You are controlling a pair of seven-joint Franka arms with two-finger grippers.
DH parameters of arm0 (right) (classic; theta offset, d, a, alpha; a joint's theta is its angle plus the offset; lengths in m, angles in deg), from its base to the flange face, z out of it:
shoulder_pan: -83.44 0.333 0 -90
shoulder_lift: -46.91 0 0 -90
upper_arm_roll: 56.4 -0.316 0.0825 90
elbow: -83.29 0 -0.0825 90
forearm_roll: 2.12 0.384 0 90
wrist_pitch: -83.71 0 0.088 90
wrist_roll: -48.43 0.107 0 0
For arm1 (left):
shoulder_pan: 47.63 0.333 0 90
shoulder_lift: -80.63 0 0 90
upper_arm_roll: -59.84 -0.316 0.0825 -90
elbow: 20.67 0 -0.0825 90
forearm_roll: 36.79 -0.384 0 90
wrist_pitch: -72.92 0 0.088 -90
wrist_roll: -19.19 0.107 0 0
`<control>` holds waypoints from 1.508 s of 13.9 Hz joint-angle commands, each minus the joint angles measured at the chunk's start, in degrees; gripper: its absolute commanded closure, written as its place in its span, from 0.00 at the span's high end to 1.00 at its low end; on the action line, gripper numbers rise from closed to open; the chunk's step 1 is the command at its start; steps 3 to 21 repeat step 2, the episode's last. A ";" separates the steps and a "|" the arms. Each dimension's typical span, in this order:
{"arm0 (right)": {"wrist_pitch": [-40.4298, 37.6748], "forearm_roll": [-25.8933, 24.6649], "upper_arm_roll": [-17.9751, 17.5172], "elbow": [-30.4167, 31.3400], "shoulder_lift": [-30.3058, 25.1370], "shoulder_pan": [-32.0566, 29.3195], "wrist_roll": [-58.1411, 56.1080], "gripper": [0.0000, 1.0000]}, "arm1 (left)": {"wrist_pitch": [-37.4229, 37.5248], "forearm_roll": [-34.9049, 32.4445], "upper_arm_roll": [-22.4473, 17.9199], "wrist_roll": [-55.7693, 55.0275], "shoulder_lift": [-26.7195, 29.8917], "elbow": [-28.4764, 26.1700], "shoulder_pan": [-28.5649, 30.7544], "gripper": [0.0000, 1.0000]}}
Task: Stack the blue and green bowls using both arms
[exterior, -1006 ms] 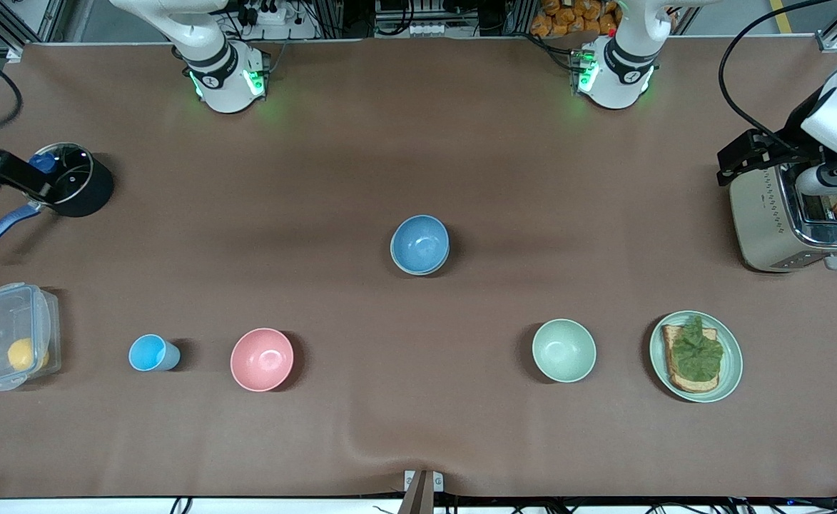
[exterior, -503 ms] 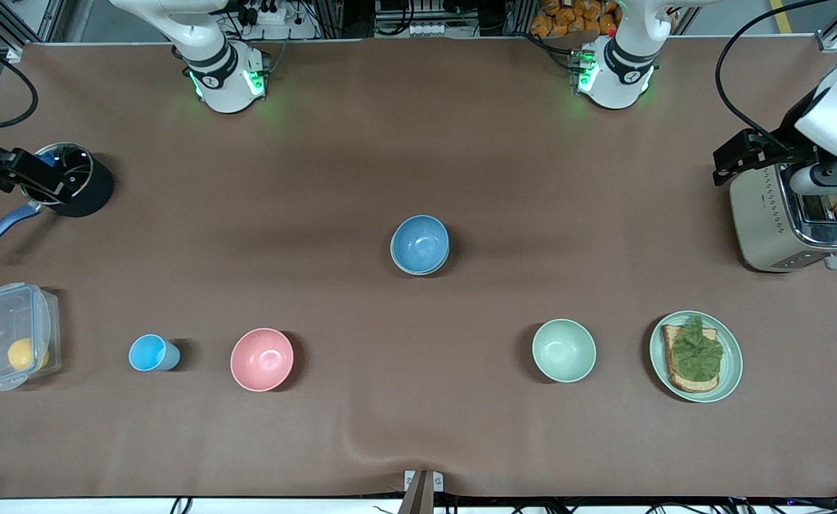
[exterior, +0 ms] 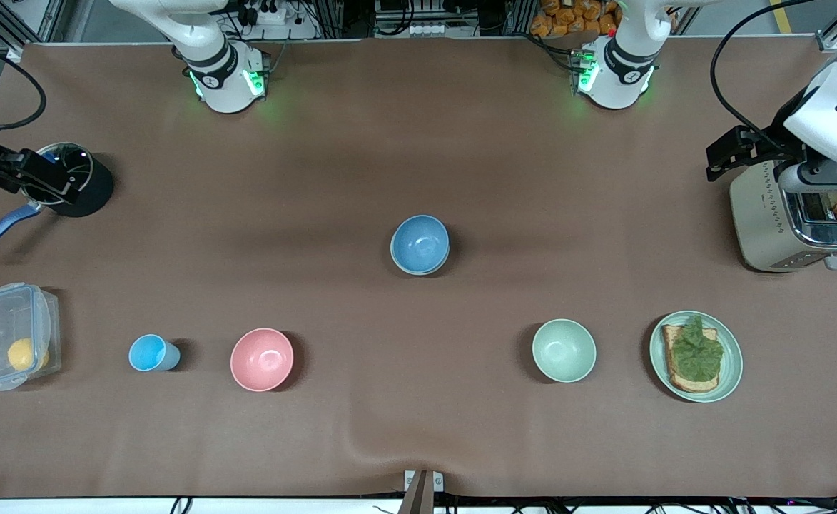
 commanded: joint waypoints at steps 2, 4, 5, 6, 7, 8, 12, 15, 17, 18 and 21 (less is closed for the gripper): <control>0.24 -1.22 -0.63 0.33 -0.33 -0.26 -0.45 1.00 | 1.08 1.14 0.17 1.28 0.56 0.27 0.62 1.00; 0.24 -1.22 -0.63 0.33 -0.33 -0.26 -0.45 1.00 | 1.08 1.14 0.17 1.28 0.56 0.27 0.62 1.00; 0.24 -1.22 -0.63 0.33 -0.33 -0.26 -0.45 1.00 | 1.08 1.14 0.17 1.28 0.56 0.27 0.62 1.00; 0.24 -1.22 -0.63 0.33 -0.33 -0.26 -0.45 1.00 | 1.08 1.14 0.17 1.28 0.56 0.27 0.62 1.00; 0.24 -1.22 -0.63 0.33 -0.33 -0.26 -0.45 1.00 | 1.08 1.14 0.17 1.28 0.56 0.27 0.62 1.00; 0.24 -1.22 -0.63 0.33 -0.33 -0.26 -0.45 1.00 | 1.08 1.14 0.17 1.28 0.56 0.27 0.62 1.00; 0.24 -1.22 -0.63 0.33 -0.33 -0.26 -0.45 1.00 | 1.08 1.14 0.17 1.28 0.56 0.27 0.62 1.00; 0.24 -1.22 -0.63 0.33 -0.33 -0.26 -0.45 1.00 | 1.08 1.14 0.17 1.28 0.56 0.27 0.62 1.00; 0.24 -1.22 -0.63 0.33 -0.33 -0.26 -0.45 1.00 | 1.08 1.14 0.17 1.28 0.56 0.27 0.62 1.00; 0.24 -1.22 -0.63 0.33 -0.33 -0.26 -0.45 1.00 | 1.08 1.14 0.17 1.28 0.56 0.27 0.62 1.00; 0.24 -1.22 -0.63 0.33 -0.33 -0.26 -0.45 1.00 | 1.08 1.14 0.17 1.28 0.56 0.27 0.62 1.00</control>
